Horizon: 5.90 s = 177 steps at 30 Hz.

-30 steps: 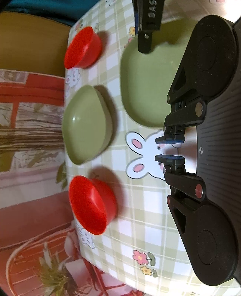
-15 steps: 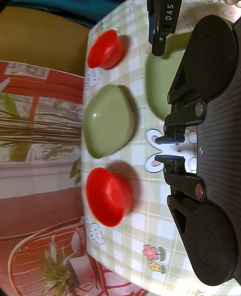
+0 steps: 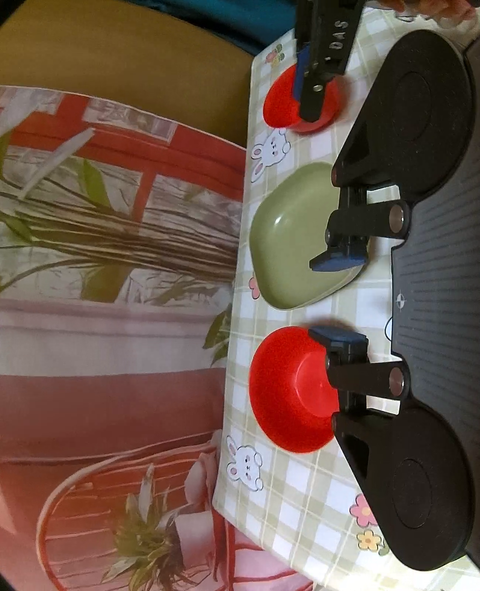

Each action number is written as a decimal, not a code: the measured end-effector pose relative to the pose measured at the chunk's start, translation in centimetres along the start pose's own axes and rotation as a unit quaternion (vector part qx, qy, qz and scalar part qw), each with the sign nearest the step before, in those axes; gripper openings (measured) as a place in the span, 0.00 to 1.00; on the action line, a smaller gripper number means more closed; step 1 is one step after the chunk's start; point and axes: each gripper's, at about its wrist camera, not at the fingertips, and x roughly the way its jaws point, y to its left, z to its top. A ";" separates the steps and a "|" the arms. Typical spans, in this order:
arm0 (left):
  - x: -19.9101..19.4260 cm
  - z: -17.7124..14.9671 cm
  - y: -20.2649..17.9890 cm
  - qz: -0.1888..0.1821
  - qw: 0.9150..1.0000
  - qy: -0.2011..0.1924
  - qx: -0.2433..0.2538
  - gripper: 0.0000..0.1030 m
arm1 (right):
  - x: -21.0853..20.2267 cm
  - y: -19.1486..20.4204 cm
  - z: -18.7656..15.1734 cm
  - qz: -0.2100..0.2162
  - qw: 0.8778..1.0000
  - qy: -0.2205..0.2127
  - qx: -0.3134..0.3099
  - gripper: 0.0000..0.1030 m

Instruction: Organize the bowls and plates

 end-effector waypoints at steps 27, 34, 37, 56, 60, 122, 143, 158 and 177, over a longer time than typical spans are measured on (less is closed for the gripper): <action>9.0 -0.6 -0.5 -0.020 0.997 0.071 -0.024 0.16 | 11.7 0.8 1.6 -0.023 0.992 0.107 -0.060 0.13; 8.4 -0.5 -0.3 -0.015 0.998 0.067 -0.015 0.14 | 10.0 1.1 1.7 -0.016 0.993 0.101 -0.053 0.09; 7.5 -0.1 -0.6 -0.009 0.998 0.062 -0.004 0.14 | 8.5 1.4 2.2 -0.011 0.995 0.084 -0.045 0.09; -0.9 0.4 -2.1 -0.005 0.999 0.031 0.042 0.14 | -2.1 2.5 1.6 0.000 1.000 0.021 -0.005 0.09; -2.3 0.0 -2.2 -0.005 0.999 0.024 0.042 0.14 | -3.9 3.1 1.0 0.000 1.000 0.016 -0.004 0.09; -6.3 -3.4 -3.0 -0.058 0.996 0.029 0.060 0.14 | -10.4 2.0 -6.4 0.017 0.995 0.052 0.086 0.14; -4.8 -5.9 -2.8 -0.049 0.995 0.056 0.069 0.14 | -9.0 2.9 -8.6 0.000 0.996 0.074 0.054 0.14; -4.3 -6.5 -2.8 -0.040 0.994 0.069 0.080 0.14 | -8.2 3.0 -9.3 -0.003 0.995 0.084 0.050 0.14; -4.0 -6.7 -2.6 -0.033 0.994 0.076 0.075 0.14 | -8.0 2.7 -9.4 -0.006 0.994 0.089 0.056 0.21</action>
